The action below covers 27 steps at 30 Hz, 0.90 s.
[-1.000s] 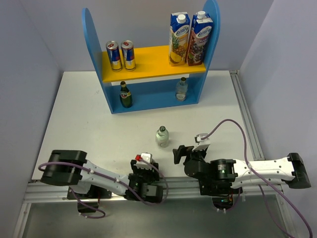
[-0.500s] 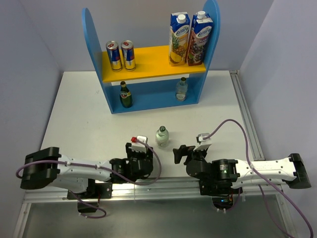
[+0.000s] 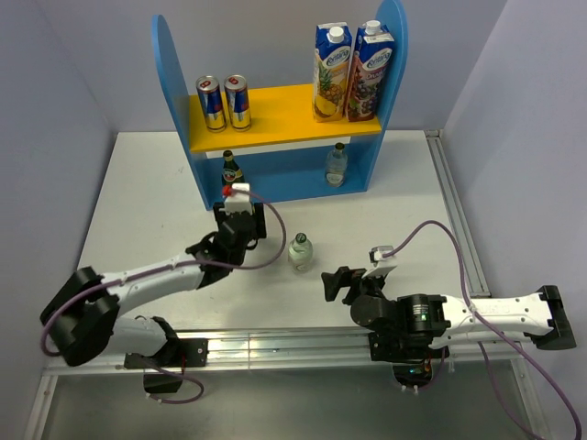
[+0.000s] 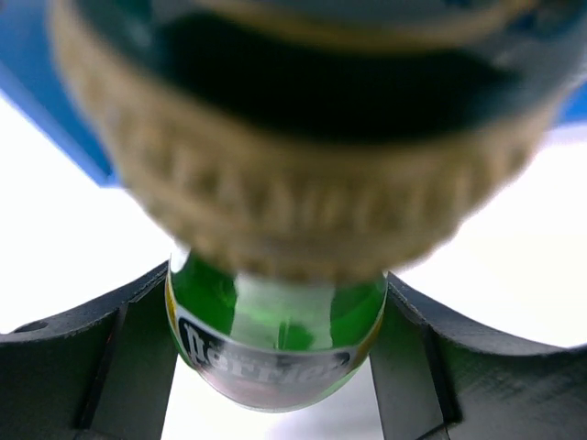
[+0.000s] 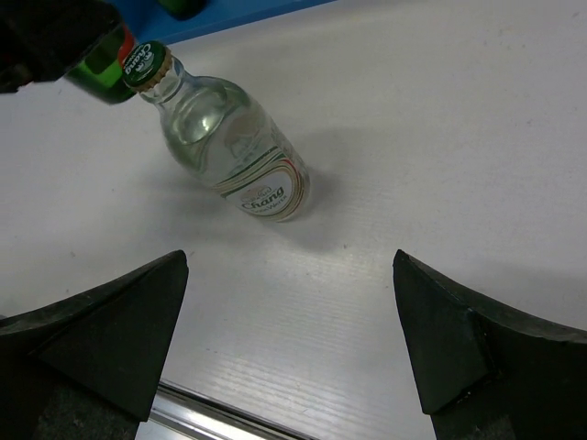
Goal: Place and organize the beverage onto the shelf
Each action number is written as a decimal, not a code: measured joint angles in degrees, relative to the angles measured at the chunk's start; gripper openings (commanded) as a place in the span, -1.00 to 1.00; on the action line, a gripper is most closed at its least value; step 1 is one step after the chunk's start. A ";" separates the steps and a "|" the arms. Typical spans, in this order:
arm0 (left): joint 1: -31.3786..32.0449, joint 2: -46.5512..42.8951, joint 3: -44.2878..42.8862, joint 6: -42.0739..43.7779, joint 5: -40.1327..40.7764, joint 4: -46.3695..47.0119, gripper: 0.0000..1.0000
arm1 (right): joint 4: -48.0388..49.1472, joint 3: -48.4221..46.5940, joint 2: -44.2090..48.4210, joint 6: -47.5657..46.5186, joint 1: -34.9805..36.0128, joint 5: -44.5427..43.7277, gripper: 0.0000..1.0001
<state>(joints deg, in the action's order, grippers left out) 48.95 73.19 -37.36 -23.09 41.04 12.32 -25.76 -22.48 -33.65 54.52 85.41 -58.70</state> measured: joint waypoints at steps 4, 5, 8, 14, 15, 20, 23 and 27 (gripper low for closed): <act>-5.20 8.59 -5.75 2.03 -4.28 2.73 -0.99 | 0.00 0.00 0.20 0.02 0.24 -0.17 1.00; -6.10 10.40 -6.95 2.54 -4.98 3.19 -0.99 | 0.00 0.02 0.20 0.02 0.24 -0.20 1.00; -8.33 16.50 -11.17 3.19 -7.26 4.57 -0.99 | 0.00 0.02 0.20 0.04 0.26 -0.22 1.00; -10.47 25.99 -17.68 4.52 -9.84 6.91 -0.99 | 0.00 0.02 0.20 0.02 0.35 -0.24 1.00; -10.69 27.19 -18.45 4.76 -10.12 7.30 -0.99 | 0.00 0.02 0.20 0.02 0.35 -0.24 1.00; -11.87 31.82 -21.18 5.66 -10.86 9.22 -0.99 | 0.02 0.07 0.46 -0.13 0.37 -0.22 1.00; -12.72 34.07 -22.43 6.08 -10.88 10.62 -0.99 | 0.02 0.13 0.94 -0.15 0.55 -0.24 1.00; -14.45 37.00 -24.13 6.01 -10.84 12.22 -0.99 | 0.11 0.35 1.42 -0.22 0.61 -0.24 1.00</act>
<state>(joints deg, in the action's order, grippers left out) 34.50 110.19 -61.49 -17.08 30.20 24.53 -25.65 -22.13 -32.23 54.30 86.02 -58.94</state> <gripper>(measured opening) 0.738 0.998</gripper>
